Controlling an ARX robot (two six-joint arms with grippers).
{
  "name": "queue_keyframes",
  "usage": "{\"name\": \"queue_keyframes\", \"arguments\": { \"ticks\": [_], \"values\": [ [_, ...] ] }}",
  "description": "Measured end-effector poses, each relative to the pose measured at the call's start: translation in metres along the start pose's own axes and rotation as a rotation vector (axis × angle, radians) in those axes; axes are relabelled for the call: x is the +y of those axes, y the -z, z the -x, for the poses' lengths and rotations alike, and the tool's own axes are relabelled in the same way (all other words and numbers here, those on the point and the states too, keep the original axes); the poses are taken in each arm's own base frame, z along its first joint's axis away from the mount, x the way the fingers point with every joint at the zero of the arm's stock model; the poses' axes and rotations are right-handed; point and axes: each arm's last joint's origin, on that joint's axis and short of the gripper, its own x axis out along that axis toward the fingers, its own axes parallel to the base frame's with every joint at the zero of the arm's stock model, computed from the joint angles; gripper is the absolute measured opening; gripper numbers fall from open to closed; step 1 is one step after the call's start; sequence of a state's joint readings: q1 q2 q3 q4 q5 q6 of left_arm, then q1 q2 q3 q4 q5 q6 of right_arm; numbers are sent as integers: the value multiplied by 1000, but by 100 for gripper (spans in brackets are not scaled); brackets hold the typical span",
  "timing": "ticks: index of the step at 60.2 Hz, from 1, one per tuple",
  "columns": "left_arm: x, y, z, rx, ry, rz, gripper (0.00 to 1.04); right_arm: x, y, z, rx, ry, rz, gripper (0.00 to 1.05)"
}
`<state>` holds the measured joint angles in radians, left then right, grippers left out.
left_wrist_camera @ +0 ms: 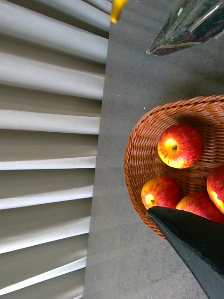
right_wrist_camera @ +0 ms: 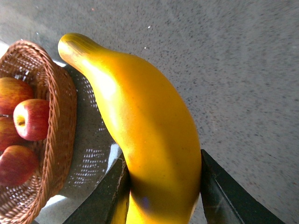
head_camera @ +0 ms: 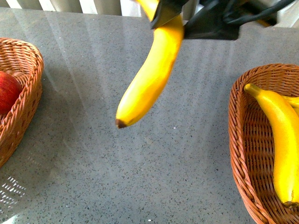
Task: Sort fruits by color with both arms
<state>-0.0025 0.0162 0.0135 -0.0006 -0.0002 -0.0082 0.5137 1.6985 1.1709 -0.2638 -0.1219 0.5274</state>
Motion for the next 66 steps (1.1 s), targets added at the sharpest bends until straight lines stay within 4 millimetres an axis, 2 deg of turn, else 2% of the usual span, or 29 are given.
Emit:
{"name": "queue_keyframes", "arguments": {
  "ticks": [5, 10, 17, 26, 37, 45, 66],
  "values": [
    [0, 0, 0, 0, 0, 0, 96, -18, 3, 24, -33, 15, -20, 33],
    [0, 0, 0, 0, 0, 0, 96, -62, 18, 51, -27, 62, -80, 33],
    [0, 0, 0, 0, 0, 0, 96, -116, 39, 77, 15, 70, -155, 32],
    [0, 0, 0, 0, 0, 0, 96, -150, 47, 95, 25, 42, -199, 32],
    [0, 0, 0, 0, 0, 0, 96, -177, 51, 104, 12, 80, -169, 32],
    [0, 0, 0, 0, 0, 0, 96, -191, 55, 101, 27, 102, -164, 32],
    [0, 0, 0, 0, 0, 0, 96, -189, 63, 74, 65, 79, -112, 32]
  ]
}}
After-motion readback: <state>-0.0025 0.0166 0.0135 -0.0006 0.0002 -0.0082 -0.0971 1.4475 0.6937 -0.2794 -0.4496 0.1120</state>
